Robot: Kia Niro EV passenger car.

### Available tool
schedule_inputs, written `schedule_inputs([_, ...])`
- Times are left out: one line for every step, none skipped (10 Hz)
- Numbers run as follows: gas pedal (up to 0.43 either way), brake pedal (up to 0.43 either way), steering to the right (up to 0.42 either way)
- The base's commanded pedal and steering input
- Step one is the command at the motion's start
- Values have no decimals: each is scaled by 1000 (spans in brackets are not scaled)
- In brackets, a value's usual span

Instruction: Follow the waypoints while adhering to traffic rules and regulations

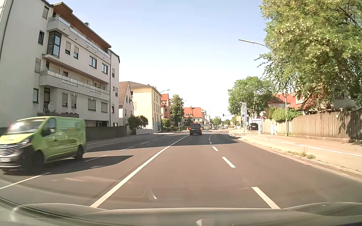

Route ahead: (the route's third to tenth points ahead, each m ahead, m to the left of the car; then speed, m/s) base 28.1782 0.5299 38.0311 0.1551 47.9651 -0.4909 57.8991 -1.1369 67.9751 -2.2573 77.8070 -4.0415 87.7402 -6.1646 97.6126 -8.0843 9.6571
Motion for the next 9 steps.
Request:
schedule_inputs([8, 0, 3])
schedule_inputs([8, 0, 3])
schedule_inputs([8, 0, 2])
schedule_inputs([8, 0, 2])
schedule_inputs([8, 0, 3])
schedule_inputs([8, 0, 2])
schedule_inputs([8, 0, 3])
schedule_inputs([39, 0, 3])
schedule_inputs([67, 0, 3])
